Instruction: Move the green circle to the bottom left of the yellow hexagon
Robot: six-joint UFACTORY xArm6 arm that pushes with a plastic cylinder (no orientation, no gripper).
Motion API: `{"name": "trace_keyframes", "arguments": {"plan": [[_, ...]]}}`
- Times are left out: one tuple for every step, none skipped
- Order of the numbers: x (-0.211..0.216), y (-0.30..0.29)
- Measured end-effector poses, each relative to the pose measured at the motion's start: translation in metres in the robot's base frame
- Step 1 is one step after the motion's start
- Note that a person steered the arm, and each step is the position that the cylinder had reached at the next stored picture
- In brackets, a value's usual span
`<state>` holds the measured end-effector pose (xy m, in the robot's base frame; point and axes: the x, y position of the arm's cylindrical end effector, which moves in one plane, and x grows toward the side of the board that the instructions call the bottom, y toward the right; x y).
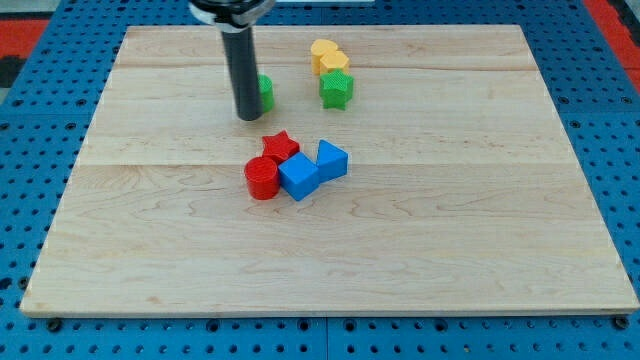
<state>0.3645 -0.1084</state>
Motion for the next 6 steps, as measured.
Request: {"name": "trace_keyframes", "arguments": {"plan": [[-0.011,-0.031],[-0.015,0.013],[-0.017,0.087],[-0.018,0.099],[-0.007,0.091],[-0.007,0.09]]}}
